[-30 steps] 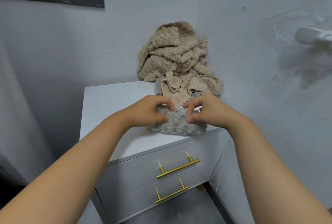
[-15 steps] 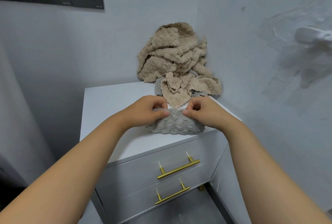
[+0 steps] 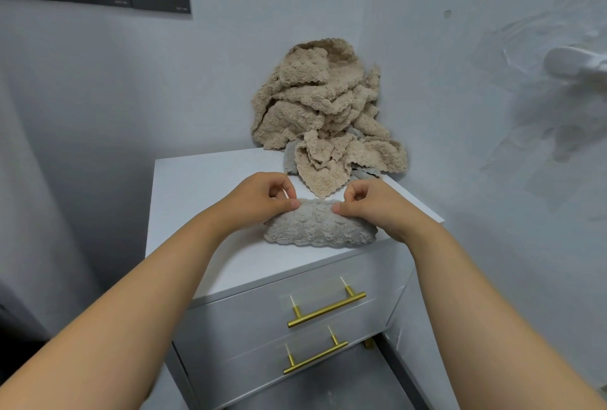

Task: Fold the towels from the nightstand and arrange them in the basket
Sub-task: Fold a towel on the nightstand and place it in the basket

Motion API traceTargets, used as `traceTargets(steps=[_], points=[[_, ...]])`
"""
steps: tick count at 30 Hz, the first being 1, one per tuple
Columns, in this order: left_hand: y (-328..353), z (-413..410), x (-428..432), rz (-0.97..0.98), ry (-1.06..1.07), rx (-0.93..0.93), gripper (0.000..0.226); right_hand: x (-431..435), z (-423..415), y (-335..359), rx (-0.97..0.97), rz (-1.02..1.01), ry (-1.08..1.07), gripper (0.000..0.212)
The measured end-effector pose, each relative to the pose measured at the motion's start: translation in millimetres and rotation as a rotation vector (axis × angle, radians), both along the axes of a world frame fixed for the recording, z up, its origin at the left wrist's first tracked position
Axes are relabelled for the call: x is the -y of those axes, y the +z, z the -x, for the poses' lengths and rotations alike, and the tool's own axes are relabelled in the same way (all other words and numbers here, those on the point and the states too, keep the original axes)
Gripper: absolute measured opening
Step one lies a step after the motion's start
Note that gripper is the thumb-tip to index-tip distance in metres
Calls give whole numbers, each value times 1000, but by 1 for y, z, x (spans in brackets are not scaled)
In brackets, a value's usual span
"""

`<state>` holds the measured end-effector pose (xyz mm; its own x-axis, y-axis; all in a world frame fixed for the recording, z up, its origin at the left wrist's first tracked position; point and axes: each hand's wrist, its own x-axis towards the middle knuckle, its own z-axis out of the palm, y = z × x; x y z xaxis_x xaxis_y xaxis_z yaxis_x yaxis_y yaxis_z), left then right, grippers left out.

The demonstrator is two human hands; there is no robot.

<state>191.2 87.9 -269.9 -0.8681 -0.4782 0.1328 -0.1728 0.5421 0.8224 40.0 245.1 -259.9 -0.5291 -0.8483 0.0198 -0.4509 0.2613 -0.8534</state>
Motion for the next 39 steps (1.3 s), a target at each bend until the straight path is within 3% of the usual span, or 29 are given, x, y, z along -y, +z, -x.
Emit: traceTargets(steps=[6,14,23,27,29,34,39], points=[[2,-4,3,0,-28,-12,14,-7,6,4,6,-45,103,13],[1,-4,4,46,-52,32,14,-10,6,10,19,-16,117,9],[1,-6,5,15,-33,66,6,-1,2,2,-20,-77,-22,29],[-3,-3,5,26,31,43,15,2,-3,-2,-77,-54,-97,35],[-5,-1,4,117,67,48,18,4,-5,-4,-147,-42,-131,34],[0,2,-6,672,21,1,15,8,-8,-10,-193,-32,-175,22],[-3,7,-14,888,-108,8,25,10,-10,-3,-127,-81,-138,21]])
